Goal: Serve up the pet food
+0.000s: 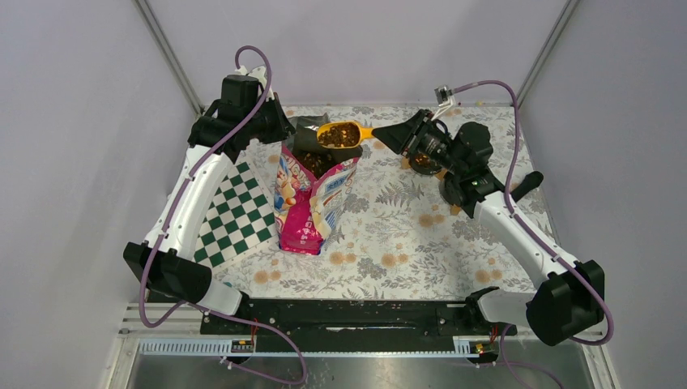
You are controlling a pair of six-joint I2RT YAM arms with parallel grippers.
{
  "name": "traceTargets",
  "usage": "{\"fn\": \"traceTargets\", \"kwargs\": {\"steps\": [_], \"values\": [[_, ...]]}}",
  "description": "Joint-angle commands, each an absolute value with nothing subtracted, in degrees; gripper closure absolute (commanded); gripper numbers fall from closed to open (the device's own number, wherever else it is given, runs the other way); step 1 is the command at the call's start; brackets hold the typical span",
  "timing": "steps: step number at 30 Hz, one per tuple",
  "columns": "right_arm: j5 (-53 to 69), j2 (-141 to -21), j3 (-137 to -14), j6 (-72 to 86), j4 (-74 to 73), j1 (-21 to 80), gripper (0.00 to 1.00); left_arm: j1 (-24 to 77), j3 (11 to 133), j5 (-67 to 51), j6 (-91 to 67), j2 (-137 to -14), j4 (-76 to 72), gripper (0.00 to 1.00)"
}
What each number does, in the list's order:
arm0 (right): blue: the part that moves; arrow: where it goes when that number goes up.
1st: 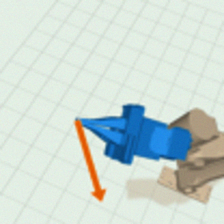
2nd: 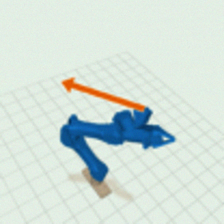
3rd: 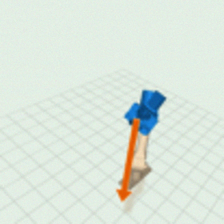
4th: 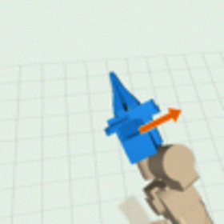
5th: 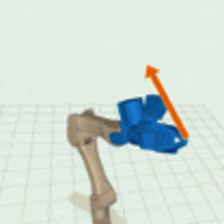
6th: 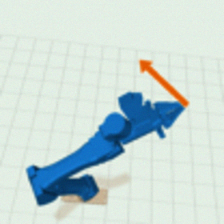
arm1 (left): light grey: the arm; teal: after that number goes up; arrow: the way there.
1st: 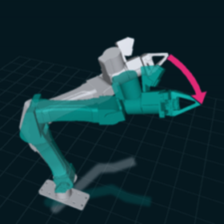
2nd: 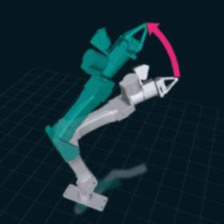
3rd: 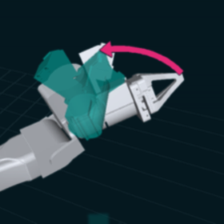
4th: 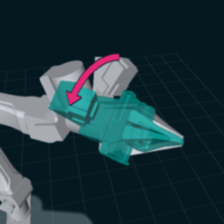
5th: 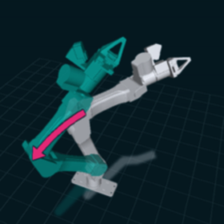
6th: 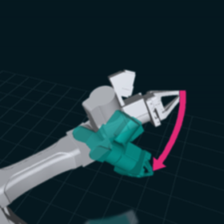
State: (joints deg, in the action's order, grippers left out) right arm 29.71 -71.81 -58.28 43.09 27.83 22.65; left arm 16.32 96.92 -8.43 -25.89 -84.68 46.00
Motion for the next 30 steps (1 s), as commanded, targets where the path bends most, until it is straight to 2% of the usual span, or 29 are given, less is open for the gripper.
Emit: {"fn": "traceTargets", "kwargs": {"steps": [1, 10, 15, 22, 30], "values": [[31.18, -70.44, -59.32, 37.74, 32.95, 23.53, 1.0, 15.9, 99.29, -10.3, -26.71, -82.69, 36.57, 1.0], [29.28, -69.86, -60.08, 29.67, 28.1, 26.15, 1.0, 15.87, 99.92, -10.66, -26.72, -83.36, 36.58, 1.0], [28.82, -70.77, -61.74, 31.65, 25.74, 26.26, 1.0, 15.86, 100.19, -10.82, -26.75, -83.6, 36.57, 1.0], [27.95, -74.99, -65.29, 47.33, 21.91, 26.04, 1.0, 15.81, 100.37, -11.0, -26.81, -83.68, 36.56, 1.0], [29.84, -80.25, -60.75, 72.89, 36.33, 24.79, 1.0, 15.82, 99.96, -10.99, -26.65, -83.15, 36.56, 1.0]]}}
